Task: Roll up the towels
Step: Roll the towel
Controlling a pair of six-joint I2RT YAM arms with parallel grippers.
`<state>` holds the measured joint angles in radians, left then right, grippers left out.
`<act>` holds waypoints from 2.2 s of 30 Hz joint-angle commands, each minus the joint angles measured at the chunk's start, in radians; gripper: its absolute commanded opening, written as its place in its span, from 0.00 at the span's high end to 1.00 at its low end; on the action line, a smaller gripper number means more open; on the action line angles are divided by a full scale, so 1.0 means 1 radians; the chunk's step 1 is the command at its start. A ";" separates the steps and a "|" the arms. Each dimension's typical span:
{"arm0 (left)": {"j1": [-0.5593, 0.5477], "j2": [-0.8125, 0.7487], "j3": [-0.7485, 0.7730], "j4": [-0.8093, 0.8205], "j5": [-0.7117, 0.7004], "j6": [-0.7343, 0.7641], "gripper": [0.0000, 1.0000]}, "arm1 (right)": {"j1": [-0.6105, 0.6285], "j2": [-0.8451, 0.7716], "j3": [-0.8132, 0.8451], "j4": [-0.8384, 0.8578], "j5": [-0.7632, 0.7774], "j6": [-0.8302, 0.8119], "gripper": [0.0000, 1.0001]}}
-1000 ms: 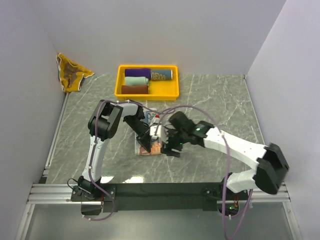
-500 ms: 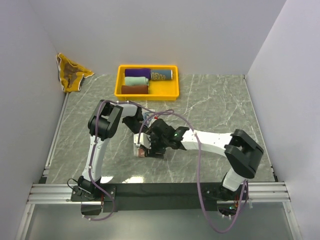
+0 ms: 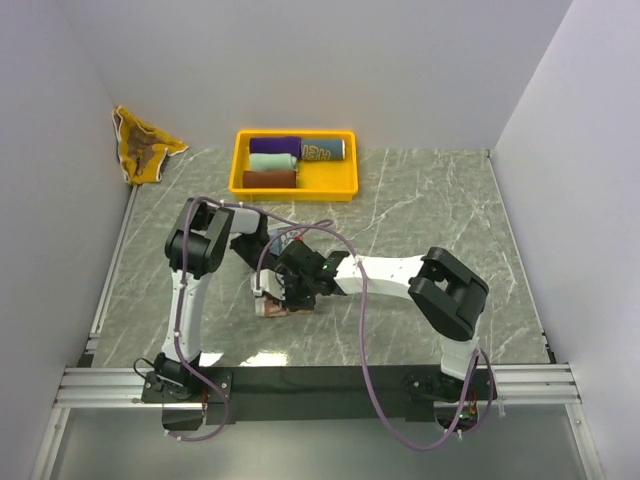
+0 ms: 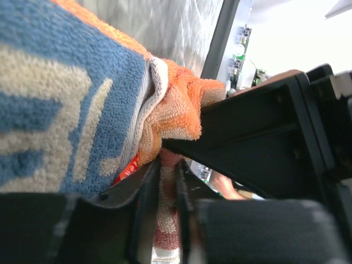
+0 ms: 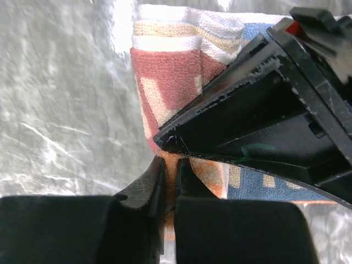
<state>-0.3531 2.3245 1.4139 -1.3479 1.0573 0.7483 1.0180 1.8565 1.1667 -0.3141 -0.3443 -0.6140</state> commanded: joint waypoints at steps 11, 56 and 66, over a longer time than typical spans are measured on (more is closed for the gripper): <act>0.300 -0.260 -0.086 0.237 -0.011 0.152 0.56 | -0.032 0.110 0.171 -0.330 -0.225 0.132 1.00; -0.380 -1.142 -0.955 1.118 -0.747 0.112 0.61 | -0.323 0.693 0.668 -0.704 -0.710 0.246 1.00; -0.379 -1.053 -0.877 0.827 -0.608 0.080 0.99 | -0.475 0.509 0.645 -0.605 -0.638 0.364 0.62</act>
<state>-0.7261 1.2327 0.5468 -0.2592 0.3592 0.8715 0.6552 2.4554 1.8053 -1.0653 -1.1839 -0.2546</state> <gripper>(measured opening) 0.164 0.349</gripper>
